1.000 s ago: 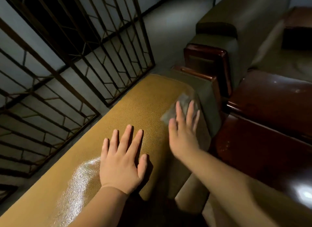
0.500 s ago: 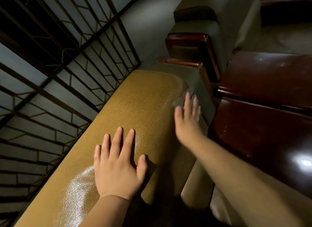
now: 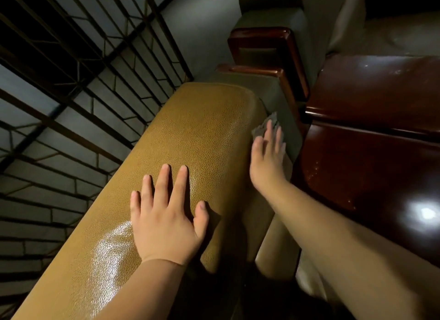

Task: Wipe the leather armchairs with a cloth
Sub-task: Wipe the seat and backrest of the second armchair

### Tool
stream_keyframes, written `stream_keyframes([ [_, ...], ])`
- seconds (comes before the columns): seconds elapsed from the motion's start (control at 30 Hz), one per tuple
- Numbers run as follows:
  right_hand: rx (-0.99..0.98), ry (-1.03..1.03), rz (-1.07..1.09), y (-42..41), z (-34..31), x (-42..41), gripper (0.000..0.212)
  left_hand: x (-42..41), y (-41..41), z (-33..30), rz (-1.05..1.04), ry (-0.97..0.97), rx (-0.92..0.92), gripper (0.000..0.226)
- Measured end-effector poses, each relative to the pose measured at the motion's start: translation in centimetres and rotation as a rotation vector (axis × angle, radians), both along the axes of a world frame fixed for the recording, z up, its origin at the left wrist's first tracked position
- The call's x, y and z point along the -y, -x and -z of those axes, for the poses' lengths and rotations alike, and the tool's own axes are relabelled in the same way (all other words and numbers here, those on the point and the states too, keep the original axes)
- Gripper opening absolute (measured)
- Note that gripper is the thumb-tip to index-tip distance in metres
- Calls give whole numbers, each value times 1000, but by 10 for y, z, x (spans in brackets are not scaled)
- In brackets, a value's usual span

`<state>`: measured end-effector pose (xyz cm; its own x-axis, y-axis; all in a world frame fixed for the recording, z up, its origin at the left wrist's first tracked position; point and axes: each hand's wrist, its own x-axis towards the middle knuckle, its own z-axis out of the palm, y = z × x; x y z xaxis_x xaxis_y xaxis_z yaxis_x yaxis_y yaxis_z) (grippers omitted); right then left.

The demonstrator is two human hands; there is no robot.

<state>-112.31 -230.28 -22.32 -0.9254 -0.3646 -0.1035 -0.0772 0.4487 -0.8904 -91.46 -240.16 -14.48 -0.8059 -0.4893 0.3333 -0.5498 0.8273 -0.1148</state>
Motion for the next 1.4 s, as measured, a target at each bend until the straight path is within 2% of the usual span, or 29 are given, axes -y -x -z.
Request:
stream_keyframes([
  [0.07, 83, 24, 40, -3, -2, 3, 81, 0, -3, 2, 1, 11, 13, 76],
  [0.1, 60, 39, 25, -23, 0, 3, 83, 0, -3, 3, 5, 16, 17, 77],
  [0.2, -200, 89, -210, -121, 10, -19, 73, 1, -4, 3, 21, 19, 12, 78],
  [0.27, -150, 43, -325, -149, 20, -36, 80, 1, -3, 4, 22, 22, 4, 78],
  [0.4, -156, 69, -164, -52, 1, -16, 76, 0, -1, 3, 26, 24, -13, 78],
  [0.47, -52, 108, -51, 3, -21, 0, 70, 1, 0, 4, 23, 27, -8, 78],
  [0.53, -55, 104, -29, 10, -27, 10, 65, 1, -1, 4, 15, 28, -5, 78],
  [0.6, -148, 112, -93, -33, -14, 6, 68, 2, -3, 5, 6, 22, 3, 78],
  [0.67, -179, 98, -251, -105, 1, -16, 76, 3, -5, 5, 8, 4, 8, 78],
  [0.73, -116, 16, -423, -156, 9, -40, 84, 3, -5, 3, 0, -3, 22, 78],
  [0.8, -46, -22, -490, -147, 10, -45, 84, 2, -4, -1, -9, -7, 53, 77],
  [0.87, -113, -8, -356, -98, 12, -27, 80, 3, 1, -3, -18, -12, 97, 77],
  [0.93, 4, -36, -224, -32, 3, -10, 74, 0, 4, -5, -48, -23, 151, 76],
  [1.0, 137, -61, -171, -6, -3, -7, 70, -8, 6, -13, -79, -46, 196, 75],
  [1.1, 190, -24, -280, -53, 4, -25, 75, -22, 34, -34, -153, -83, 183, 72],
  [1.17, 119, 21, -428, -113, 6, -48, 86, -27, 67, -40, -77, -79, 247, 76],
  [1.23, 38, 76, -471, -128, 19, -52, 83, -27, 95, -38, 48, -41, 353, 83],
  [1.3, 18, 90, -257, -82, 38, -34, 73, -22, 108, -32, 84, 17, 338, 85],
  [1.4, 338, -13, -19, 21, 56, -18, 73, -17, 109, -20, 93, 110, 296, 85],
])
